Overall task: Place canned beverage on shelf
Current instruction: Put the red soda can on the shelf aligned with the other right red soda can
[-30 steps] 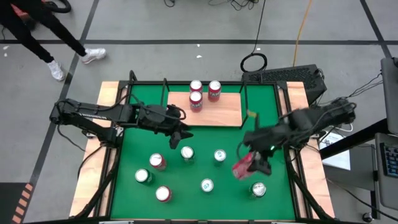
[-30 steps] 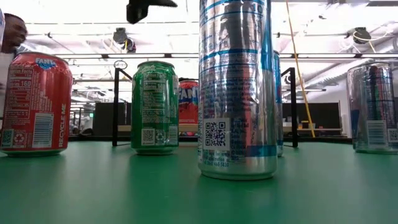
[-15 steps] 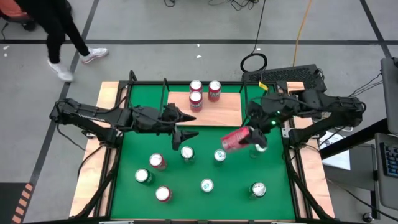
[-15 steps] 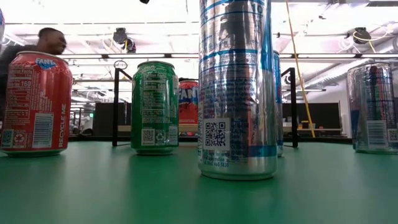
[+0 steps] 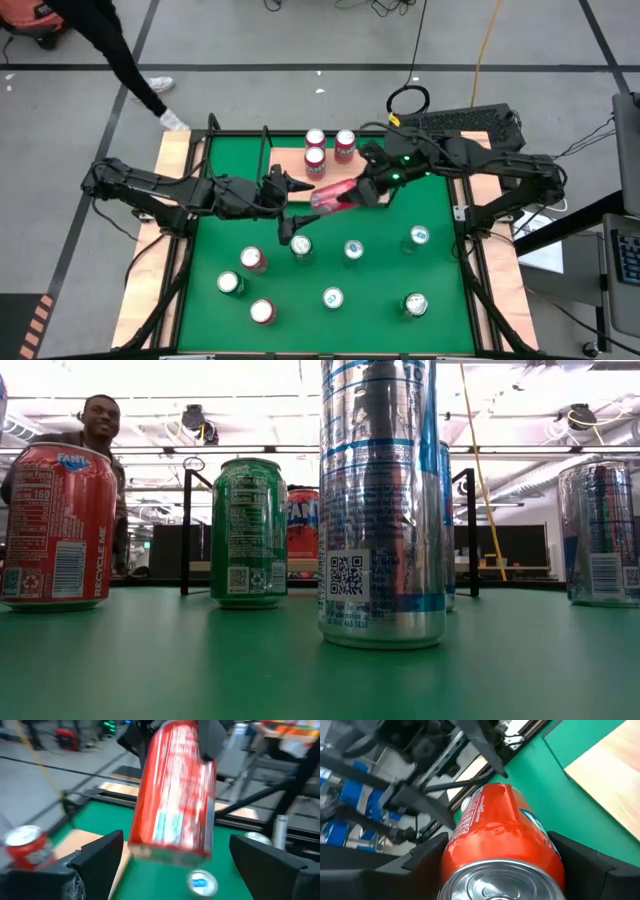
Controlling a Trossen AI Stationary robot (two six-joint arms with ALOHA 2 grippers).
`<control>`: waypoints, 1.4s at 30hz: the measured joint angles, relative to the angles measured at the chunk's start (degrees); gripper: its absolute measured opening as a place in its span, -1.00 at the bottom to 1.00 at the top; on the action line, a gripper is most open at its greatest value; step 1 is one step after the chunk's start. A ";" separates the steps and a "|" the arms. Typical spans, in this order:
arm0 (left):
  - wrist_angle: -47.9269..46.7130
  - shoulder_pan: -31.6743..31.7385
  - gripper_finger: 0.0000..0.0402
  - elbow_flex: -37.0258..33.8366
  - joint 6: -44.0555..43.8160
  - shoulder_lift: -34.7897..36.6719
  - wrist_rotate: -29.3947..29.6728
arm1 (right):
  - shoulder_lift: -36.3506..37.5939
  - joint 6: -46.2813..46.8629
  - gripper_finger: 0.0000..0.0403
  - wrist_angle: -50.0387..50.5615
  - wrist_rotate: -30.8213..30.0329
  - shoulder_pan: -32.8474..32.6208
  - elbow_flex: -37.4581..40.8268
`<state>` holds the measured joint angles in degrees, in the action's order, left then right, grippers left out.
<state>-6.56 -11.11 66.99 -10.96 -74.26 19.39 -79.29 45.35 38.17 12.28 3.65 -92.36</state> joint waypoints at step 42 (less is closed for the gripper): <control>-6.07 1.40 0.41 0.01 7.51 0.00 2.15 | -4.37 12.13 0.53 -11.40 -0.05 0.53 -0.02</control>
<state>-12.63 -9.72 67.00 -3.45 -74.26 21.54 -83.66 57.48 26.77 12.23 4.19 -92.38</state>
